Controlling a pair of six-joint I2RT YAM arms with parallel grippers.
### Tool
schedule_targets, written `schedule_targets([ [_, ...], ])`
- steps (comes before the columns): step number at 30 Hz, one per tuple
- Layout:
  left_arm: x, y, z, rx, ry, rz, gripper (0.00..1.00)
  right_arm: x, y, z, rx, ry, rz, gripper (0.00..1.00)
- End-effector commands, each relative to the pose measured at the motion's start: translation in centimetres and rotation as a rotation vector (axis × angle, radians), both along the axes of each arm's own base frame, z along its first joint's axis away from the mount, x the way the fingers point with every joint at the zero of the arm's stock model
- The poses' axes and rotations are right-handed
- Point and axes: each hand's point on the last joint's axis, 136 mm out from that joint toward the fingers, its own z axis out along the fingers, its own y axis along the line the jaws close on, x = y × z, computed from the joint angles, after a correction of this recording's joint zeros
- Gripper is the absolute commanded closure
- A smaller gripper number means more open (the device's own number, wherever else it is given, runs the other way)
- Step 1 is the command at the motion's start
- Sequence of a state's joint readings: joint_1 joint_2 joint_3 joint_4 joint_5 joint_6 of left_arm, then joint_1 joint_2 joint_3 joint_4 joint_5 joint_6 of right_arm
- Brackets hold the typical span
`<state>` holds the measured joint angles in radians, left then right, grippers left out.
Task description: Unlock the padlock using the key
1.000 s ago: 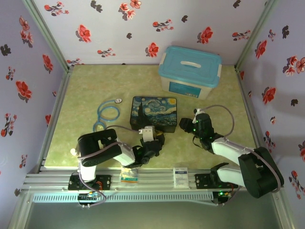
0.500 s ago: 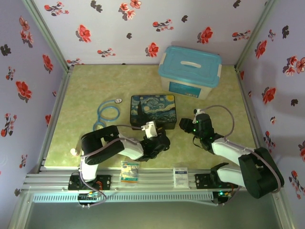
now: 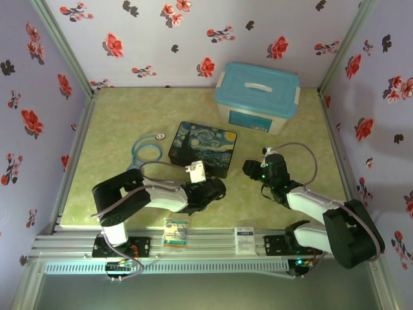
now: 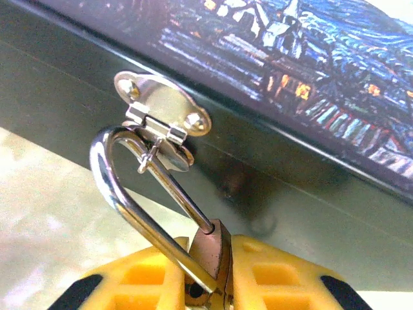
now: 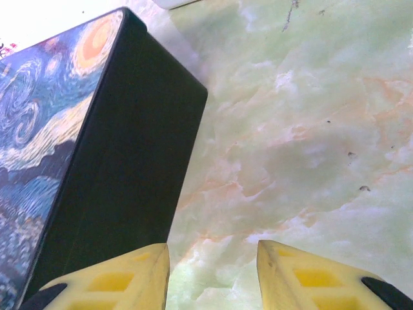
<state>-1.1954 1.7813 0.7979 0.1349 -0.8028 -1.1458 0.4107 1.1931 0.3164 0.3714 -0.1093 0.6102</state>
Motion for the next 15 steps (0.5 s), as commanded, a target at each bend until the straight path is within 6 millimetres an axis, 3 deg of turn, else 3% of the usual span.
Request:
schedule_targets([
  [1, -1.6, 3.7, -1.9, 0.305, 0.117, -0.047, 0.86, 0.3, 0.3, 0.1, -0.008, -0.009, 0.008, 0.60],
  [8, -2.5, 5.7, -4.4, 0.467, 0.284, -0.080, 0.86, 0.2, 0.8, 0.3, -0.019, -0.009, 0.027, 0.60],
  [15, -2.9, 7.0, -5.2, 0.696, 0.410, -0.115, 0.86, 0.2, 1.4, 0.0, -0.018, 0.004, 0.039, 0.60],
])
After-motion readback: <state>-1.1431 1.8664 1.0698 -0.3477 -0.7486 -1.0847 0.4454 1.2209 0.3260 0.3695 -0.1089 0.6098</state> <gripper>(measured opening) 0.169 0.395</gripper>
